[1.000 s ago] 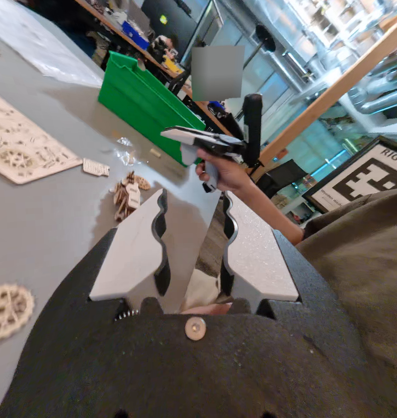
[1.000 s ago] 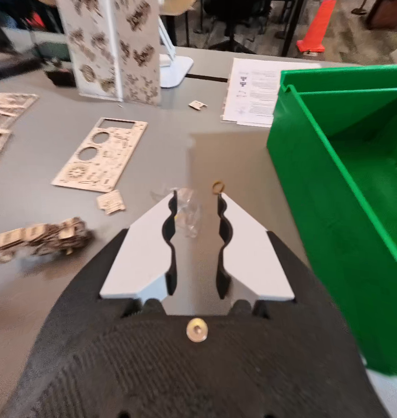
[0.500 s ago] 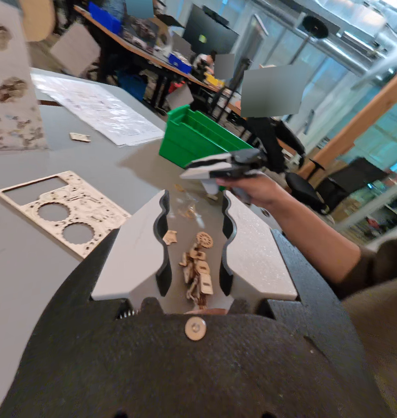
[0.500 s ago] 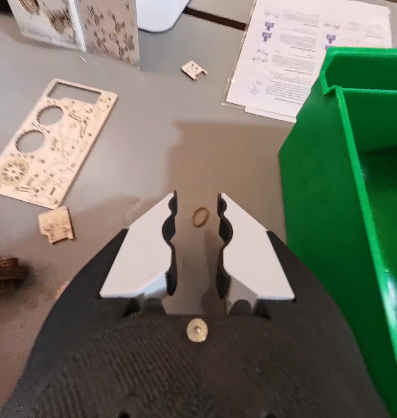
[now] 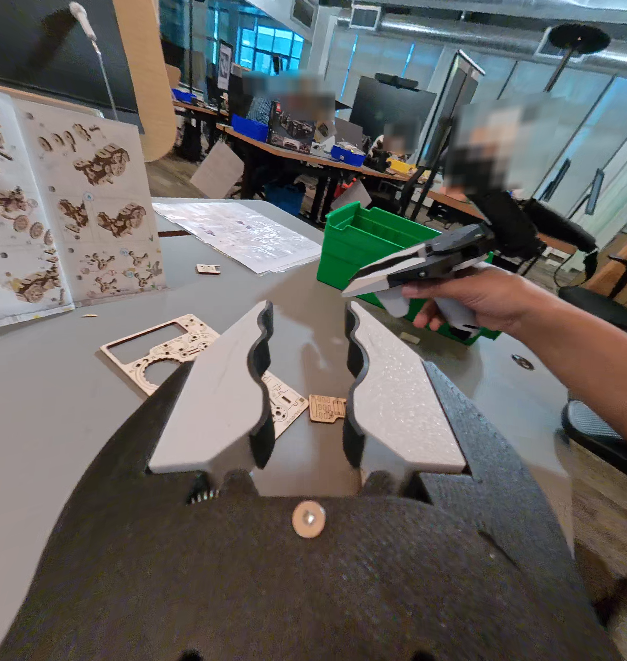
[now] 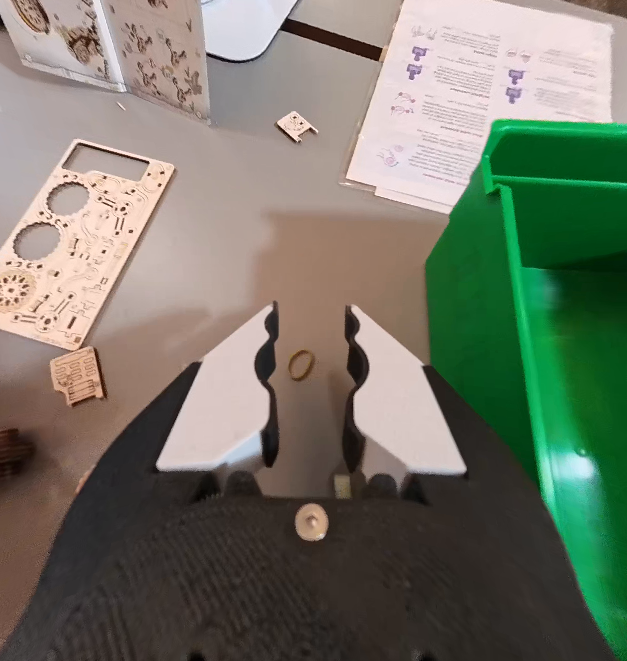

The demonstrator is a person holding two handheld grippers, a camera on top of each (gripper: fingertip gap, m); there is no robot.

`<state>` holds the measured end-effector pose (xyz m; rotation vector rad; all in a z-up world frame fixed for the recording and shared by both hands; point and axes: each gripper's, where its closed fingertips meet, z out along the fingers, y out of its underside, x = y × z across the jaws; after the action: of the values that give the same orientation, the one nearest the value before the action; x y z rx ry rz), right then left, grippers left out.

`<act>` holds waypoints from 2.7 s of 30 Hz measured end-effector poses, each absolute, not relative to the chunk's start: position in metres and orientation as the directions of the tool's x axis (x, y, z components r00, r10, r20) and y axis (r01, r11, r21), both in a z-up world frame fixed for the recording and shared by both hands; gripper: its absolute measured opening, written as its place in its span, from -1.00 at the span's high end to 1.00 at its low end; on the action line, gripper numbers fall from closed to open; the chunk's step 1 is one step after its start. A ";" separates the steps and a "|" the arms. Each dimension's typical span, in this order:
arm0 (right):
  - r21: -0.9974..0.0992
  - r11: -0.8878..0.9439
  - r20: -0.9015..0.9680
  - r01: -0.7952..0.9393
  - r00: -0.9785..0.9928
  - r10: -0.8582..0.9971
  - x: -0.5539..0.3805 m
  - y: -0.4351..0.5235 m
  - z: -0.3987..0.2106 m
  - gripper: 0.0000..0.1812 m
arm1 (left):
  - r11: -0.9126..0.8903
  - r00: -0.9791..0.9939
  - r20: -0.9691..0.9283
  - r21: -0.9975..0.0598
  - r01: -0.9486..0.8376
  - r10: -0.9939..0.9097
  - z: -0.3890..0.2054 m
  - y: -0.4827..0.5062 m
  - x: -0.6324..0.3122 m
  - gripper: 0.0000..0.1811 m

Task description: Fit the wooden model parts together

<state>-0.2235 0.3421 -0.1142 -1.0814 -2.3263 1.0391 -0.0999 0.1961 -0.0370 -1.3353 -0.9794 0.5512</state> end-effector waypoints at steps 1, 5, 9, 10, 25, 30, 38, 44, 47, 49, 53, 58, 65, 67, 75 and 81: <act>-0.748 0.432 0.025 0.504 -0.629 0.777 -0.222 0.345 -0.116 0.61 | 0.203 0.496 0.271 -0.961 0.188 0.825 -0.038 0.193 -0.100 0.55; -0.722 0.396 -0.047 0.567 -0.611 0.790 -0.213 0.352 -0.133 0.62 | 0.274 0.442 0.336 -0.941 0.200 0.832 -0.044 0.179 -0.101 0.50; -0.682 0.398 -0.082 0.613 -0.605 0.792 -0.205 0.360 -0.149 0.67 | 0.341 0.441 0.424 -0.904 0.256 0.791 -0.053 0.174 -0.100 0.49; -0.676 0.398 -0.088 0.620 -0.604 0.792 -0.205 0.360 -0.150 0.68 | 0.355 0.446 0.440 -0.897 0.265 0.779 -0.054 0.174 -0.101 0.49; -0.832 0.368 -0.093 0.415 -0.758 0.646 -0.195 0.312 -0.113 1.00 | 0.261 0.536 0.369 -0.927 0.269 0.759 -0.058 0.190 -0.098 0.48; -0.930 0.276 -0.059 0.242 -0.841 0.538 -0.165 0.267 -0.065 1.00 | 0.260 0.582 0.406 -0.911 0.320 0.704 -0.060 0.206 -0.092 0.47; -0.974 0.193 -0.058 0.115 -0.958 0.282 -0.094 0.197 -0.044 1.00 | 0.373 0.606 0.598 -0.801 0.468 0.525 -0.058 0.219 -0.082 0.81; -0.971 0.131 -0.164 0.201 -0.954 0.250 -0.092 0.195 -0.050 1.00 | 0.390 0.606 0.616 -0.788 0.476 0.504 -0.056 0.208 -0.083 0.98; -0.973 0.098 -0.180 0.209 -0.953 0.245 -0.094 0.200 -0.049 1.00 | 0.383 0.612 0.602 -0.798 0.465 0.512 -0.055 0.205 -0.084 0.98; -0.975 0.061 -0.191 0.213 -0.947 0.259 -0.099 0.204 -0.048 1.00 | 0.392 0.612 0.610 -0.792 0.468 0.502 -0.055 0.203 -0.085 0.99; -0.964 0.033 -0.253 0.266 -0.945 0.206 -0.098 0.207 -0.050 0.68 | 0.395 0.636 0.615 -0.788 0.472 0.466 -0.051 0.203 -0.083 0.99; -0.883 -0.011 -0.469 0.469 -0.883 -0.011 -0.074 0.197 -0.042 0.64 | 0.367 0.690 0.623 -0.780 0.507 0.370 -0.046 0.215 -0.072 0.99; -0.862 0.000 -0.507 0.508 -0.860 -0.059 -0.072 0.202 -0.040 0.99 | 0.357 0.689 0.633 -0.772 0.527 0.352 -0.047 0.215 -0.070 0.99; -0.860 0.029 -0.510 0.510 -0.856 -0.085 -0.068 0.203 -0.041 0.99 | 0.388 0.674 0.651 -0.755 0.529 0.348 -0.045 0.210 -0.074 0.99; -0.948 0.006 -0.308 0.317 -0.917 -0.253 -0.020 0.198 -0.020 1.00 | 0.347 0.631 0.723 -0.690 0.635 0.282 -0.054 0.235 -0.063 1.00; -0.939 -0.043 -0.330 0.342 -0.928 -0.172 -0.039 0.201 -0.020 1.00 | 0.321 0.628 0.684 -0.729 0.604 0.370 -0.056 0.230 -0.066 0.98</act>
<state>-0.0389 0.2015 -0.0197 -0.2261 -2.3777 2.5600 -0.0665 0.2297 -0.0562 -1.2868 -0.9438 -0.1880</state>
